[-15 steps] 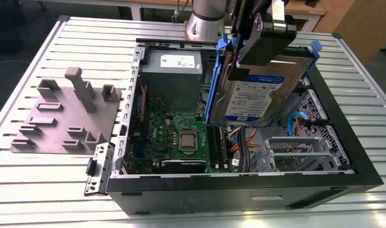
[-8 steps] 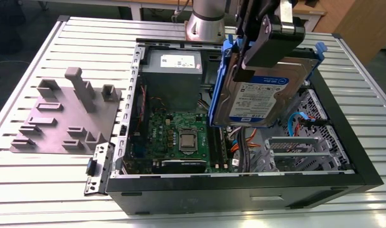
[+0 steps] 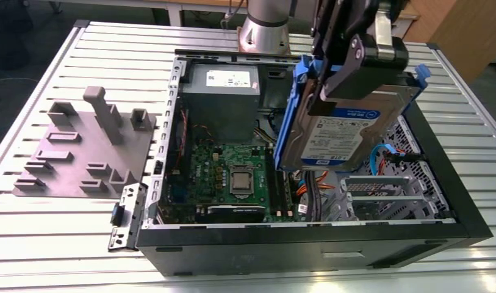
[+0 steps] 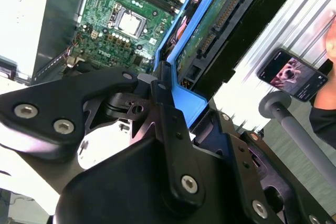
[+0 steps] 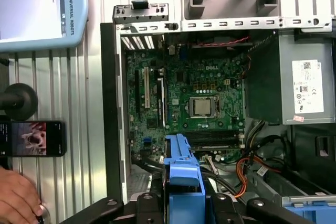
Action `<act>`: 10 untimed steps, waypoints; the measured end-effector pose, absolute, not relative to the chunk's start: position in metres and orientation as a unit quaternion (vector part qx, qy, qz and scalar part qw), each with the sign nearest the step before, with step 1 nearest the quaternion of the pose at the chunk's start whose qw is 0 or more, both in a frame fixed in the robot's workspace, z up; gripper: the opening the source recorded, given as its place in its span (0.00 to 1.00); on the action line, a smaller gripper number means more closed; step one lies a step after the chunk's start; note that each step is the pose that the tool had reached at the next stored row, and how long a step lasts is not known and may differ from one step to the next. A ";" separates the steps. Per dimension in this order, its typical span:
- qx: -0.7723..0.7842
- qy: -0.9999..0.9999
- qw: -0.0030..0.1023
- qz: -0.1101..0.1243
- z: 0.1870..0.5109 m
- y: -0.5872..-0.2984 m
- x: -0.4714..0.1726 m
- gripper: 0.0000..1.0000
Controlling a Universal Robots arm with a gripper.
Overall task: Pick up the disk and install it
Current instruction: 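Insert the disk into the insertion slot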
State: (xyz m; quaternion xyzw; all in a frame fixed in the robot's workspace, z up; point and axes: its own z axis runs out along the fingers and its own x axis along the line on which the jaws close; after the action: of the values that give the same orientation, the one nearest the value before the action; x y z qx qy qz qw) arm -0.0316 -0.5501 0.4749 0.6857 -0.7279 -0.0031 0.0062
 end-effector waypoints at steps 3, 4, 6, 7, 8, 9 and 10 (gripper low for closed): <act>0.686 -0.728 0.006 -0.003 0.474 -0.551 -0.024 0.36; 0.686 -0.728 0.006 -0.003 0.474 -0.551 -0.021 0.36; 0.686 -0.728 0.006 -0.003 0.474 -0.552 -0.016 0.36; 0.686 -0.728 0.006 -0.003 0.473 -0.552 -0.015 0.36; 0.686 -0.728 0.006 -0.003 0.473 -0.552 -0.014 0.36; 0.686 -0.728 0.006 -0.003 0.473 -0.552 -0.014 0.36; 0.686 -0.728 0.006 -0.003 0.473 -0.552 -0.014 0.36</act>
State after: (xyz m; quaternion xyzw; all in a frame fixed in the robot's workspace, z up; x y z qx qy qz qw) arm -0.0139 -0.5524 0.4726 0.6857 -0.7279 -0.0030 0.0063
